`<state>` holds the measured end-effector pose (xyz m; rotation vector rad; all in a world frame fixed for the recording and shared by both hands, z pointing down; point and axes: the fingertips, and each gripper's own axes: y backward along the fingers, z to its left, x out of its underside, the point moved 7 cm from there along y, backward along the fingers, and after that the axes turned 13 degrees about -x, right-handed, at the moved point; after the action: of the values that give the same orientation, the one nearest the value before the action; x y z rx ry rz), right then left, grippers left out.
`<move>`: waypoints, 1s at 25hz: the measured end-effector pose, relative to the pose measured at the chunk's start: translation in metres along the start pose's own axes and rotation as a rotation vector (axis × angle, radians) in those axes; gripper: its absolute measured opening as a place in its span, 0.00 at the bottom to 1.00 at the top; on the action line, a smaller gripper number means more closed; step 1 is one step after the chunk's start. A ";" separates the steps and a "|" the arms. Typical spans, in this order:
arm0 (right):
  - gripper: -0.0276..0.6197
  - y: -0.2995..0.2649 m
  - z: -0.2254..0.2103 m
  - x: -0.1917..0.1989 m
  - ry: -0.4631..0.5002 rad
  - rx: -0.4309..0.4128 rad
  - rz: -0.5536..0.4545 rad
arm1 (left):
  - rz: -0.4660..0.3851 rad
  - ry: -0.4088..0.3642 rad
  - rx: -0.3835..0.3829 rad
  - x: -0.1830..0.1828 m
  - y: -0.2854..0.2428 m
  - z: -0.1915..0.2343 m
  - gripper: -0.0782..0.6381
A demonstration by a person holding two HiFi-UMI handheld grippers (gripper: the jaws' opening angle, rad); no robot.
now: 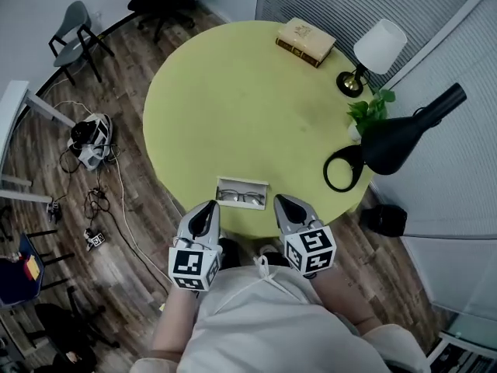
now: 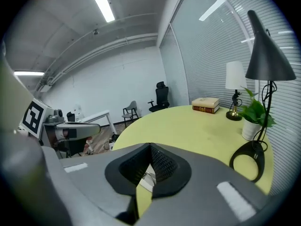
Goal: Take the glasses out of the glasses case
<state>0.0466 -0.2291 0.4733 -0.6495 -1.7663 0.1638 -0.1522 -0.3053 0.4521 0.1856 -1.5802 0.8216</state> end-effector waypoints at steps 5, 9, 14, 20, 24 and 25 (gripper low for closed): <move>0.04 -0.021 0.009 -0.003 -0.074 0.099 -0.018 | 0.029 -0.133 0.120 0.005 -0.033 0.024 0.12; 0.04 -0.033 0.016 0.003 -0.118 0.161 -0.014 | 0.098 -0.157 0.254 0.015 -0.055 0.028 0.12; 0.04 -0.050 0.010 0.014 -0.147 0.201 0.000 | 0.212 -0.251 0.422 0.037 -0.091 0.019 0.14; 0.04 -0.067 0.005 0.033 -0.161 0.217 0.047 | 0.283 -0.497 0.590 0.067 -0.117 0.002 0.20; 0.04 -0.066 0.006 0.046 -0.185 0.221 0.061 | 0.307 -0.658 0.673 0.081 -0.130 -0.014 0.23; 0.04 -0.066 0.004 0.048 -0.189 0.221 0.060 | 0.317 -0.686 0.686 0.084 -0.135 -0.018 0.23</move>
<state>0.0125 -0.2591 0.5418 -0.5404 -1.8764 0.4674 -0.0791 -0.3648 0.5814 0.7918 -1.9201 1.6618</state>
